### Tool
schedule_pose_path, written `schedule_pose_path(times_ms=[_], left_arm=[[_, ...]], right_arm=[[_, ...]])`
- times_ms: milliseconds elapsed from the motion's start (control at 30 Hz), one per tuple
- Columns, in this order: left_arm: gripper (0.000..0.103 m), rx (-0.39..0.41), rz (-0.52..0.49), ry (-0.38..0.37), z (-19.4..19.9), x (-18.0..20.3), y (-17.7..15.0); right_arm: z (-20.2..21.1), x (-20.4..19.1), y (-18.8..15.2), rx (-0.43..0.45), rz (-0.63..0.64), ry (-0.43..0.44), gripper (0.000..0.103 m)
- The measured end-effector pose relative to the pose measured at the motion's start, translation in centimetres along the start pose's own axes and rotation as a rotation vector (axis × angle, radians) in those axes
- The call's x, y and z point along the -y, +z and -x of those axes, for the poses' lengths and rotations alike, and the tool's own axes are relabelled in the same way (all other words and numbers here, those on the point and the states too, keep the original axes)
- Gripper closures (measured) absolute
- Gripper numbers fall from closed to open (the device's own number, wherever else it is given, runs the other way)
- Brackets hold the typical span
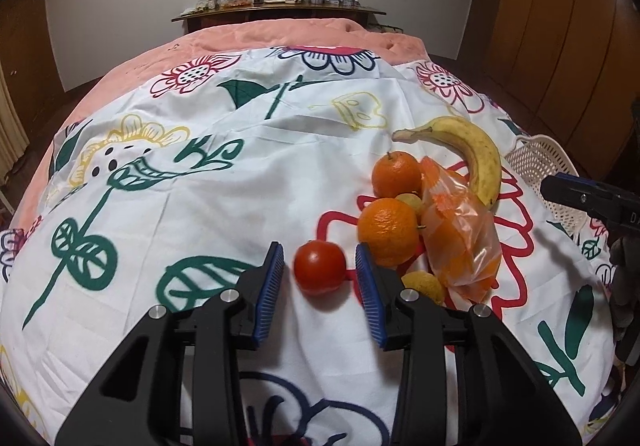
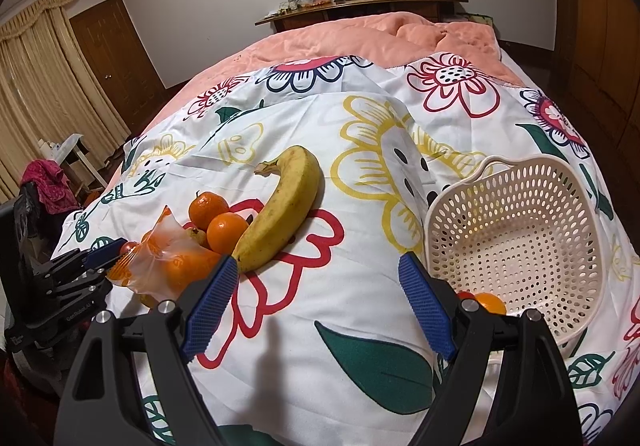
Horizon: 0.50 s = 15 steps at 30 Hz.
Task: Organize fruits
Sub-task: 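Grasp the second red tomato with the left gripper while the right gripper grasps the yellow banana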
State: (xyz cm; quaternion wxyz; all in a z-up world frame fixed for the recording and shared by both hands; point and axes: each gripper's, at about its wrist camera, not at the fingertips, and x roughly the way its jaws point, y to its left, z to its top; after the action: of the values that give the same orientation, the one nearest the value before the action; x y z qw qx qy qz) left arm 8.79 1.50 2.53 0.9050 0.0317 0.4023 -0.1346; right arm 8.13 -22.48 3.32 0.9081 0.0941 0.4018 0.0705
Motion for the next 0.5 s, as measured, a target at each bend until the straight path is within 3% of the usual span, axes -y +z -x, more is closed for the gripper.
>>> schedule_pose_path(times_ms=[133,500], left_arm=[[0.075,-0.005,-0.010,0.012,0.0,0.2,0.0],[0.075,0.062,0.046,-0.010,2.6,-0.6,0.6]], right_arm=[[0.0,-0.1,0.2,-0.003,0.009,-0.002,0.020],[-1.4,-0.9,3.4,-0.004,0.027,0.002,0.021]])
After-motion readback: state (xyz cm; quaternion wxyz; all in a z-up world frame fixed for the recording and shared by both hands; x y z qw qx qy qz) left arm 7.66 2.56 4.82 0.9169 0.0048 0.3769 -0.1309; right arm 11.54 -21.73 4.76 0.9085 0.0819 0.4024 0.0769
